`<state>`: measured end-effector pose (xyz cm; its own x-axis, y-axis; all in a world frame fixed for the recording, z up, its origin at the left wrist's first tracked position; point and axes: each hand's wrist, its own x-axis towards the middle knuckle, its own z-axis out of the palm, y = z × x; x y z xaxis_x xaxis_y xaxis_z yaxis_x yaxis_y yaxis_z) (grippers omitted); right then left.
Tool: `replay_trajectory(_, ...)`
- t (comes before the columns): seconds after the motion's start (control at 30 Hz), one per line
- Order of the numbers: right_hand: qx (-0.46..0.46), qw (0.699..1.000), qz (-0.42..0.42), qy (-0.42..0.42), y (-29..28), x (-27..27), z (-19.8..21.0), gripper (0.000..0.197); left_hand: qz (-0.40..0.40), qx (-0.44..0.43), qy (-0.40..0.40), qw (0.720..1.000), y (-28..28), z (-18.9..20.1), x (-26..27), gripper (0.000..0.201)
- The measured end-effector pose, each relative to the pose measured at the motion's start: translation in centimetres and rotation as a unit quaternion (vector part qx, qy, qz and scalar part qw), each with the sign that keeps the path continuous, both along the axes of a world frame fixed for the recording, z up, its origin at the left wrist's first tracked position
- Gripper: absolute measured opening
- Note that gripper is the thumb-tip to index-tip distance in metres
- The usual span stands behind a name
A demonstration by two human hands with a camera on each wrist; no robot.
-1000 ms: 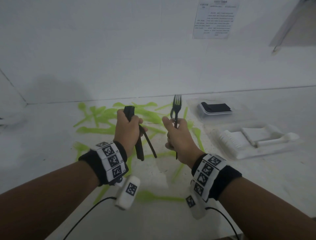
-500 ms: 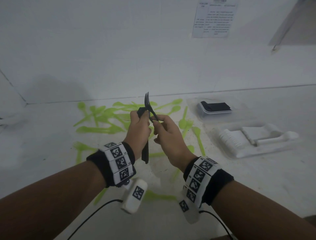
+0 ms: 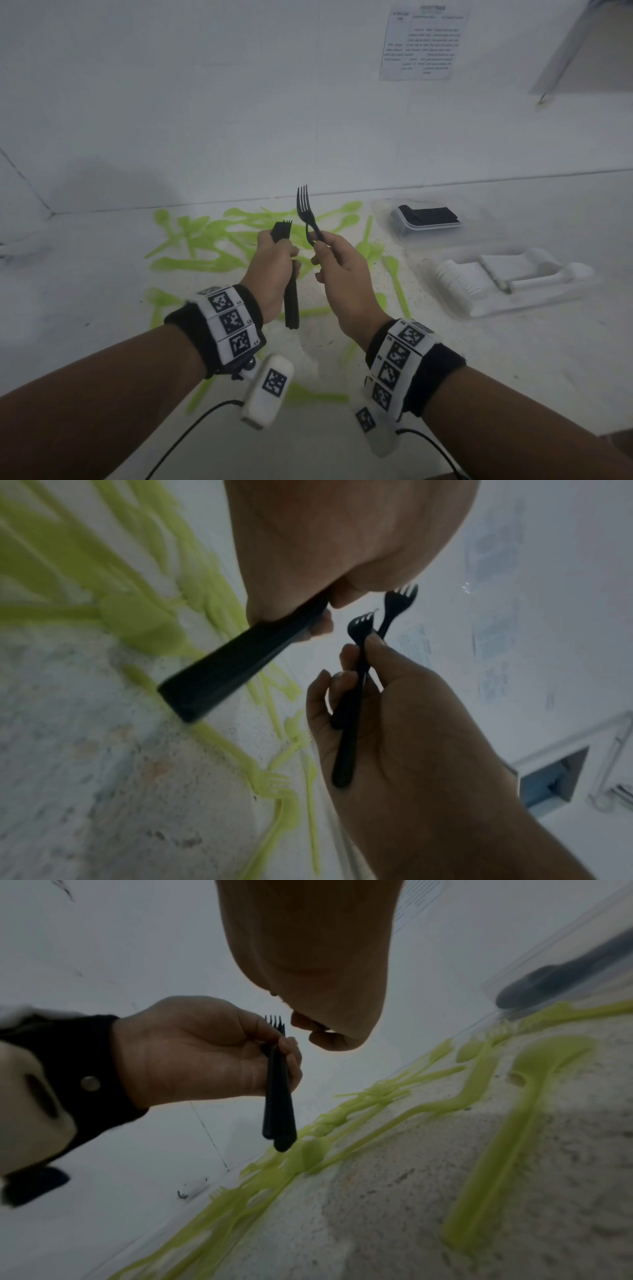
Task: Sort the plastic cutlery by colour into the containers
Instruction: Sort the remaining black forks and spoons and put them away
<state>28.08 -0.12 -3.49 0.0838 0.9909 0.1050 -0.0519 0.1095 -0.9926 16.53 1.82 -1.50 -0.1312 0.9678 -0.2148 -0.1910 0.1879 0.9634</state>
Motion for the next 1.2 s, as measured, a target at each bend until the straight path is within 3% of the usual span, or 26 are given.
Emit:
replay_trajectory(0.27, -0.019, 0.999, -0.042, 0.012, 0.5, 0.6, -0.5, 0.021, -0.031, 0.043, 0.075, 0.996, -0.2, 0.4, 0.0, 0.019)
replay_trajectory(0.4, -0.01, 1.0, -0.01, 0.019, 0.5, 0.1, -0.3, 0.023, -0.027, 0.034, 0.034, 0.998, -0.2, 0.6, 0.2, 0.007)
replay_trajectory(0.57, -0.019, 0.997, 0.016, 0.071, 0.2, -2.0, -0.6, 0.022, -0.026, 0.039, 0.032, 0.998, -0.4, 0.3, 0.6, 0.02)
replay_trajectory(0.77, -0.038, 0.992, 0.059, 0.107, 0.5, -2.3, -0.5, 0.022, -0.018, 0.027, -0.058, 0.998, -0.5, -0.4, -0.2, 0.017)
replay_trajectory(0.97, -0.035, 0.995, 0.014, 0.091, 1.4, -1.4, -0.8, 0.021, -0.062, 0.043, -0.025, 0.997, -0.1, -0.3, -0.6, 0.03)
replay_trajectory(1.2, -0.032, 0.994, 0.061, 0.081, 1.0, -1.6, -0.6, 0.023, -0.003, 0.018, -0.015, 1.0, 0.3, 0.2, -0.4, 0.022)
